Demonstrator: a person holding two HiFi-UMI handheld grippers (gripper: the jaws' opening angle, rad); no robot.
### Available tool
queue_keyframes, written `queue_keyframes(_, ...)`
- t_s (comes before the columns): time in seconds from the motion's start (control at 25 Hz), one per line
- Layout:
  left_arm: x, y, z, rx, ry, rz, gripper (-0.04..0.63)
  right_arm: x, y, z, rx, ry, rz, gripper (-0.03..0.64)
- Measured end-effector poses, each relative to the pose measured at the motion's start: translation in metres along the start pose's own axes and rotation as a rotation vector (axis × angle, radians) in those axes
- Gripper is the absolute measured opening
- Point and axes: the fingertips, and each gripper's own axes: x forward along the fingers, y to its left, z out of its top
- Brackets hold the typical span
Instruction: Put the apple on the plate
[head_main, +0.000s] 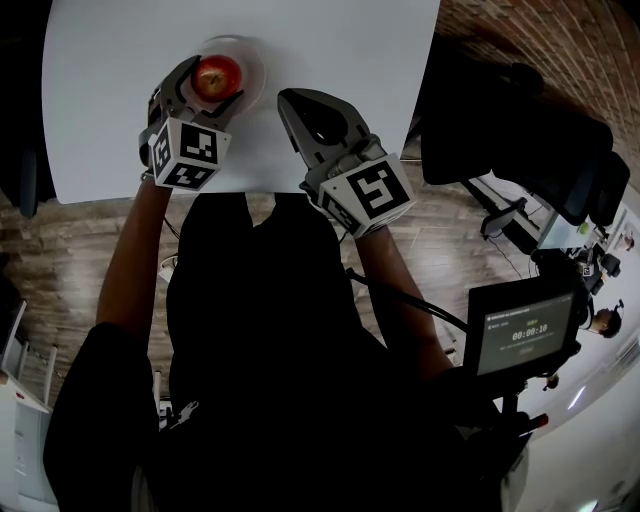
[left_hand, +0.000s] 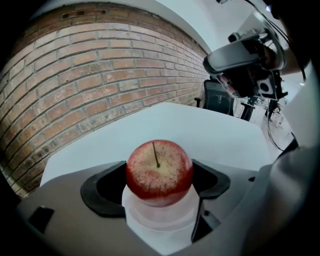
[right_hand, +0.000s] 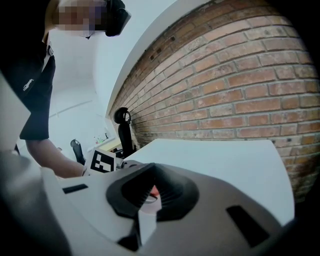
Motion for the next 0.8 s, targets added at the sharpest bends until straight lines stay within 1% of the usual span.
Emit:
queue_keyframes(0.16,0.0038,-0.0014,-0.0013,0.006,0.015,0.0,0.403,-0.0002,-0.0008,-0.0007,0.004,0.003,-0.003,0.003)
queue_keyframes(0.32,0.0052,-0.0041,-0.0018,-0.006,0.031,-0.001,0.403,-0.0032,-0.0029,-0.0029,0.01,0.008,-0.007,0.003)
queue_keyframes(0.56,0.0081,-0.0026,-0.0024,-0.007,0.015,0.005,0.403,-0.0038,-0.003,-0.003,0.016,0.002,-0.009,0.003)
queue_keyframes(0.8,0.0107,-0.0035,-0.0021,-0.007,0.024,-0.006,0.403,-0.0037,-0.0036,-0.0027,0.009,-0.001,-0.009,0.003)
